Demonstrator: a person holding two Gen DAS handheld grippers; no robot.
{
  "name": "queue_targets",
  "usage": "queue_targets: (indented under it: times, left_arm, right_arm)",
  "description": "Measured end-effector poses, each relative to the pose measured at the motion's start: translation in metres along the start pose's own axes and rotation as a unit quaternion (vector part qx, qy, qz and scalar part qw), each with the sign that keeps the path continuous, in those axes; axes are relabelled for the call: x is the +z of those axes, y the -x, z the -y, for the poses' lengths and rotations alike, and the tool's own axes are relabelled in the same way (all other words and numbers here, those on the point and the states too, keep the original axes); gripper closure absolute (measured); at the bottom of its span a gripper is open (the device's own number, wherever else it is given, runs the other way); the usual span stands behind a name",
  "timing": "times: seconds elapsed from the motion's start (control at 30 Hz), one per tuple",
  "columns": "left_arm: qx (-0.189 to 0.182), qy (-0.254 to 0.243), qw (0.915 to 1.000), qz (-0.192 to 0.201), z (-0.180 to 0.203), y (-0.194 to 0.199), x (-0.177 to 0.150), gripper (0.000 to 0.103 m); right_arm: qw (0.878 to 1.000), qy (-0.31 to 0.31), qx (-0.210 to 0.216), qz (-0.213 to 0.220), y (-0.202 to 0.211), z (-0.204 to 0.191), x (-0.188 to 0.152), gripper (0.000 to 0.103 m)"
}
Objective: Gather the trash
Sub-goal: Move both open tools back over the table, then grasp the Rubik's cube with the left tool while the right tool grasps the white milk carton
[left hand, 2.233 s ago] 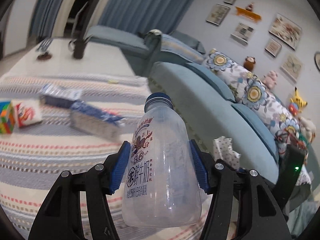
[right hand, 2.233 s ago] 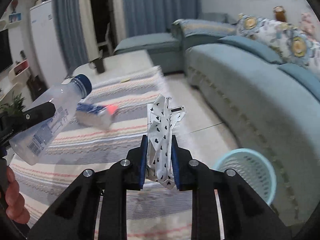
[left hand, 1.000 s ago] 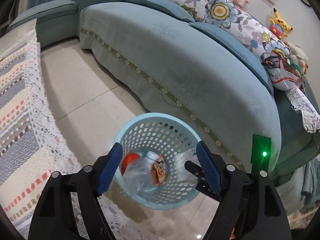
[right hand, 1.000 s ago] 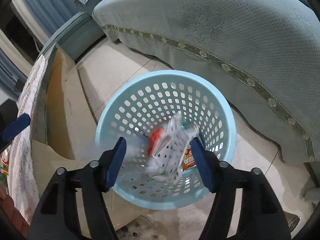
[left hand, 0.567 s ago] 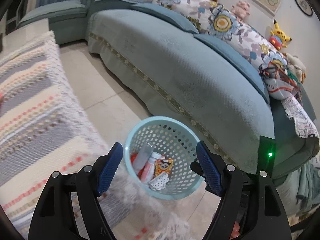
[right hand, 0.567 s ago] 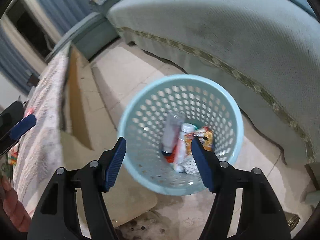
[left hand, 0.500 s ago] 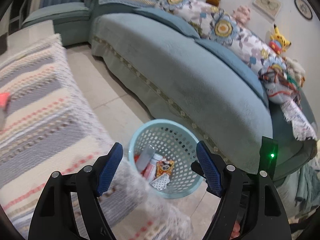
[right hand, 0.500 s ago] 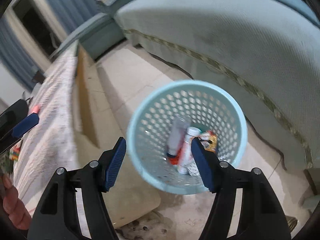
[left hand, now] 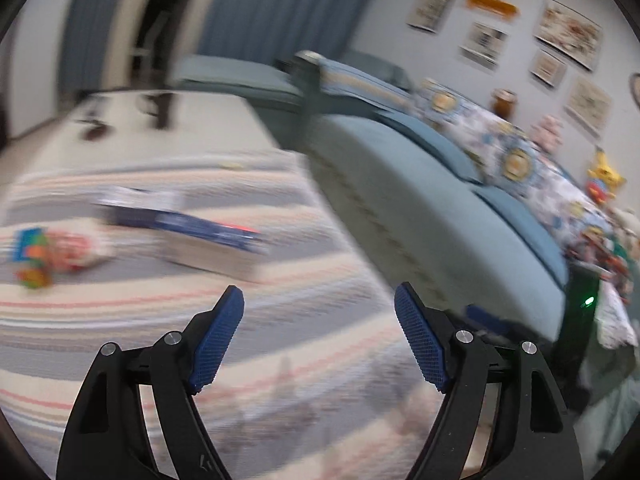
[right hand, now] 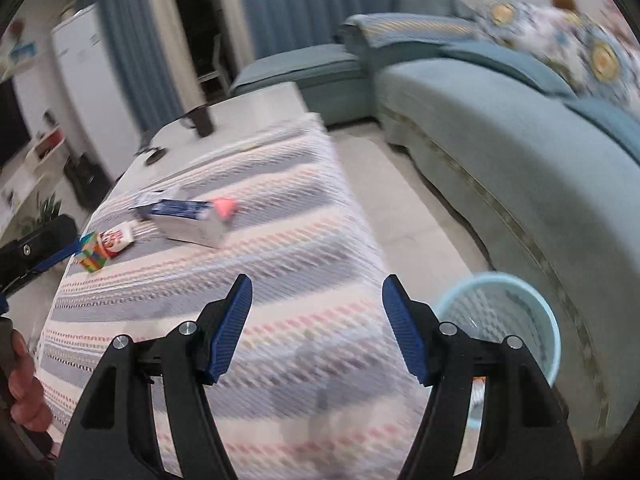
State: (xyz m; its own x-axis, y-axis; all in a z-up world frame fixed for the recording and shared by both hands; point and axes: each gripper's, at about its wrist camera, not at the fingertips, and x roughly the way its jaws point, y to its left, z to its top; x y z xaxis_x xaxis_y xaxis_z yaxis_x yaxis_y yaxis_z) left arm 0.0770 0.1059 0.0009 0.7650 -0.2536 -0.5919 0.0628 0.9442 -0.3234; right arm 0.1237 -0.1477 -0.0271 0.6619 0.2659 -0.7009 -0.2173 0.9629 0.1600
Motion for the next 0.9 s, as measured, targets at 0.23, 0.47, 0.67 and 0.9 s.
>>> queue_targets:
  times: [0.23,0.47,0.67,0.9]
  left_arm:
    - [0.128,0.058,0.9899,0.02,-0.125,0.026,0.016,0.027]
    - [0.18,0.122,0.9761,-0.009,-0.22,-0.004,0.019,0.027]
    - [0.206,0.145,0.9675,-0.025,-0.266,-0.035,0.017,0.024]
    - [0.233,0.136,0.9618,-0.048,-0.283,-0.063,0.024,0.04]
  right_arm:
    - [0.997,0.074,0.026,-0.004,-0.063,-0.078,0.032,0.037]
    - [0.985,0.164,0.043,-0.043,-0.143,-0.136,0.05,0.029]
    - [0.971,0.226,0.045,-0.06,-0.184,-0.159,0.055,0.029]
    - [0.958,0.271,0.054,-0.081,-0.208,-0.184,0.054,0.036]
